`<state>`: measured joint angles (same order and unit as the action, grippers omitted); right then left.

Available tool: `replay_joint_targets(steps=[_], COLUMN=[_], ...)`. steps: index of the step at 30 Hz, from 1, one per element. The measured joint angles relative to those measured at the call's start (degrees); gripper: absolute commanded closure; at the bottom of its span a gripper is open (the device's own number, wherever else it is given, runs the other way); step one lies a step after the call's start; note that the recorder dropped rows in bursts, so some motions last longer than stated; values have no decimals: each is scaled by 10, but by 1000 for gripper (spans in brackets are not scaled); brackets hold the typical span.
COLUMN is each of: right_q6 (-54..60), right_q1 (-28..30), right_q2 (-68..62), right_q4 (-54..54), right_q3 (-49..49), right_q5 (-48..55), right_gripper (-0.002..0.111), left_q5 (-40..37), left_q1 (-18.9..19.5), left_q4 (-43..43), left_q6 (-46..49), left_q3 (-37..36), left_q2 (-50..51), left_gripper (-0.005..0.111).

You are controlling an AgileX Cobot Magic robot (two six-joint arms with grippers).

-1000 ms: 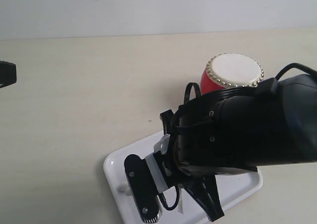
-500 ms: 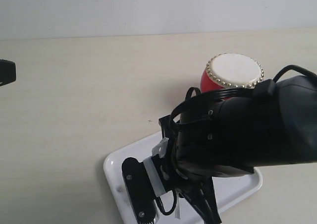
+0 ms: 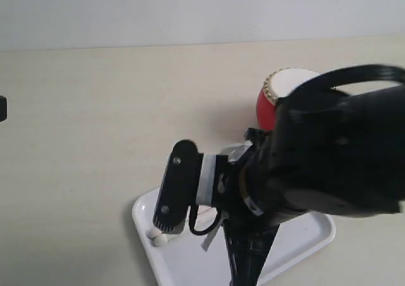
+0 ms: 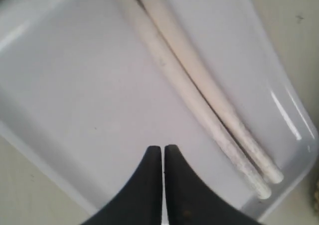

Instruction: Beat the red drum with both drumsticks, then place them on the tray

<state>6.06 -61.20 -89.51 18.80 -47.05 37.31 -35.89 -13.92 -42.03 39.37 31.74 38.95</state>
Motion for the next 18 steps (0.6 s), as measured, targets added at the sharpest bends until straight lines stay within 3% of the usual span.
replay_joint_targets(steps=[5, 11, 18], right_q6=[-135, -265, -384], right_q1=[0, 0, 0], right_q2=[139, 309, 413], right_q4=[-5, 53, 145], right_q3=[71, 174, 254], right_q5=[-54, -128, -177], right_gripper=[108, 108, 108], left_q5=[68, 80, 80], left_q1=[0, 1, 1], left_q4=[8, 8, 5], left_q6=[-6, -6, -6], left_q3=[-76, -84, -113], left_q2=[-83, -197, -236], left_gripper=[107, 107, 107])
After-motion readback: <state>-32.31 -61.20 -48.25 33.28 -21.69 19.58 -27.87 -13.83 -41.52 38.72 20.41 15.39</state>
